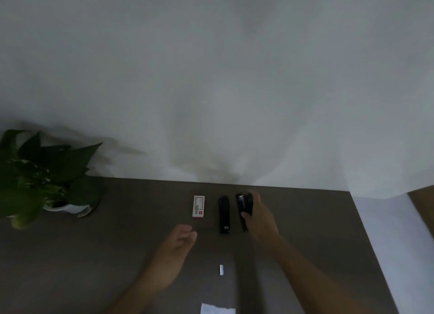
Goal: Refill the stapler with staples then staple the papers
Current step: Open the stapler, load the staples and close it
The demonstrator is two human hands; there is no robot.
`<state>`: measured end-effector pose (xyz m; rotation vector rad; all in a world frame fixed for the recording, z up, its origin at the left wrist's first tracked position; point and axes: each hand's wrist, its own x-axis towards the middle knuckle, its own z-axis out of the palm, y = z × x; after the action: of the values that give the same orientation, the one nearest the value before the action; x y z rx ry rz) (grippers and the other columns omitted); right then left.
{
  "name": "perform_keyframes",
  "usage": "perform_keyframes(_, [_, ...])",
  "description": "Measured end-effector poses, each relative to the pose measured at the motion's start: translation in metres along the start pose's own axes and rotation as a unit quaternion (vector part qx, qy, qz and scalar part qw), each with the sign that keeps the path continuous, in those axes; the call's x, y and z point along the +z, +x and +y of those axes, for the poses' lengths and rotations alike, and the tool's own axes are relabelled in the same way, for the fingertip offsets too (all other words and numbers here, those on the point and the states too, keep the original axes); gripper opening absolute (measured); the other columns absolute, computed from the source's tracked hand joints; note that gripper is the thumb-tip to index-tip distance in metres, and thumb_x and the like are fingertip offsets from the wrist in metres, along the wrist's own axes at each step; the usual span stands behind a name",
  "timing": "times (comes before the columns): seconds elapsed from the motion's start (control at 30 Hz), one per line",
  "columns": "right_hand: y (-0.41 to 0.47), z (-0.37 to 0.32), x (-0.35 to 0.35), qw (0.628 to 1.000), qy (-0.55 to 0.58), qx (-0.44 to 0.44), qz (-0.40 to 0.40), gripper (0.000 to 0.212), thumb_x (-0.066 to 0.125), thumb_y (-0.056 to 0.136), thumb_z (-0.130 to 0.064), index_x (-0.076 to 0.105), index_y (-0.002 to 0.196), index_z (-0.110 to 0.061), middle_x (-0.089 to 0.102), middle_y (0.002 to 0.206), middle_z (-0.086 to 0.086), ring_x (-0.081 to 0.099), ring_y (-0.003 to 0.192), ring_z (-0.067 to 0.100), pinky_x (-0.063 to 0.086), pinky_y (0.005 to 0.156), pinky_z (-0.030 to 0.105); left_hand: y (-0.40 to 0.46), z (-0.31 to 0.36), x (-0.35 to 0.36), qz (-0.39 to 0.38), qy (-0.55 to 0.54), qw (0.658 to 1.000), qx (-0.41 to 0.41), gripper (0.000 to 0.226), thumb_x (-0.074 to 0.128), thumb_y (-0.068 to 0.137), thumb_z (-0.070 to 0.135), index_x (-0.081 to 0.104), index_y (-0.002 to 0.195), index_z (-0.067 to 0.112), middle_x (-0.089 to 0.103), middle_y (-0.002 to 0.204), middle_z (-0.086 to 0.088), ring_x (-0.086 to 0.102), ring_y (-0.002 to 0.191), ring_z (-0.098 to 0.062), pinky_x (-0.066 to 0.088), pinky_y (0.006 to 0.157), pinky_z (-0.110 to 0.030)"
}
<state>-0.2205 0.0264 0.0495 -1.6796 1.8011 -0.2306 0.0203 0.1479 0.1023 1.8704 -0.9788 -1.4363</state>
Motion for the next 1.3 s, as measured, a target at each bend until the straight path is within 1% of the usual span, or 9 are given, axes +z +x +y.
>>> perform_keyframes(0.1, [-0.049,-0.023,-0.014,0.987,0.131,-0.083,-0.036,0.066,0.068,0.083,-0.013,0.032,0.123,-0.051,0.063,0.102,-0.012,0.067,0.087,0.019,0.051,0.072,0.032,-0.009,0.02,0.008,-0.029,-0.011,0.999,0.003,0.026,0.062,0.099,0.021,0.059,0.125,0.02,0.07,0.112,0.004,0.068,0.1,-0.008,0.046,0.074,-0.017])
perform_keyframes(0.23, [-0.118,-0.043,-0.018,0.958,0.217,-0.119,-0.144,0.063,0.065,0.082,-0.012,0.034,0.129,-0.041,0.067,0.108,-0.011,0.07,0.094,0.016,0.059,0.083,0.033,-0.031,0.046,0.017,-0.122,-0.026,0.992,0.032,0.03,0.061,0.099,0.009,0.054,0.125,0.022,0.067,0.113,0.008,0.069,0.086,0.012,0.053,0.068,-0.008])
perform_keyframes(0.37, [-0.166,-0.051,-0.013,0.955,0.213,-0.137,-0.153,0.055,0.062,0.088,-0.016,0.032,0.122,-0.048,0.07,0.108,-0.014,0.069,0.096,0.001,0.057,0.086,0.024,-0.061,0.049,0.016,-0.161,0.036,0.985,0.047,0.021,0.061,0.099,0.012,0.057,0.12,0.013,0.068,0.118,-0.013,0.069,0.103,-0.022,0.059,0.082,-0.043])
perform_keyframes(0.6, [-0.204,-0.056,-0.004,0.967,0.187,-0.127,-0.117,0.055,0.058,0.087,-0.012,0.04,0.117,-0.055,0.067,0.11,-0.015,0.065,0.101,0.0,0.055,0.091,0.028,-0.095,0.024,0.01,-0.115,-0.012,0.992,0.048,0.012,0.06,0.097,0.0,0.055,0.098,0.01,0.065,0.095,-0.01,0.067,0.08,-0.007,0.06,0.066,-0.025])
perform_keyframes(0.73, [-0.215,-0.053,-0.008,0.954,0.273,-0.1,-0.079,0.05,0.062,0.089,-0.011,0.045,0.118,-0.047,0.068,0.096,-0.019,0.068,0.094,0.002,0.053,0.082,0.018,-0.108,0.018,-0.013,-0.08,-0.118,0.989,0.022,0.009,0.062,0.096,0.0,0.058,0.103,0.003,0.072,0.109,-0.015,0.073,0.096,-0.021,0.064,0.07,-0.038])
perform_keyframes(0.93, [-0.222,-0.057,-0.01,0.914,0.392,-0.096,-0.04,0.044,0.064,0.09,-0.004,0.05,0.118,-0.034,0.07,0.104,0.002,0.067,0.1,0.019,0.057,0.09,0.036,-0.117,0.009,-0.031,-0.061,-0.235,0.97,0.034,0.019,0.059,0.097,0.0,0.054,0.114,-0.006,0.074,0.119,-0.019,0.07,0.112,-0.037,0.064,0.078,-0.052])
perform_keyframes(1.03, [-0.217,-0.06,-0.013,0.852,0.521,-0.052,0.006,0.038,0.061,0.093,0.003,0.05,0.115,-0.026,0.072,0.108,0.011,0.069,0.106,0.03,0.057,0.091,0.051,-0.111,0.007,-0.039,-0.042,-0.348,0.937,0.016,0.026,0.054,0.099,0.002,0.051,0.122,-0.01,0.07,0.124,-0.026,0.068,0.115,-0.043,0.063,0.083,-0.053])
perform_keyframes(1.17, [-0.212,-0.071,-0.014,0.708,0.705,0.015,0.016,0.029,0.056,0.095,0.0,0.047,0.116,-0.017,0.07,0.115,0.023,0.068,0.11,0.034,0.06,0.083,0.044,-0.104,0.01,-0.038,-0.037,-0.47,0.882,0.008,0.038,0.055,0.098,0.01,0.051,0.13,-0.009,0.068,0.129,-0.026,0.07,0.114,-0.039,0.065,0.083,-0.044])
perform_keyframes(1.3, [-0.208,-0.076,-0.009,0.669,0.743,0.03,0.008,0.026,0.052,0.097,0.0,0.047,0.116,-0.017,0.071,0.115,0.023,0.069,0.109,0.03,0.061,0.085,0.04,-0.101,0.012,-0.036,-0.041,-0.51,0.859,0.02,0.041,0.056,0.096,0.013,0.051,0.132,-0.007,0.071,0.127,-0.021,0.072,0.112,-0.036,0.065,0.079,-0.04])
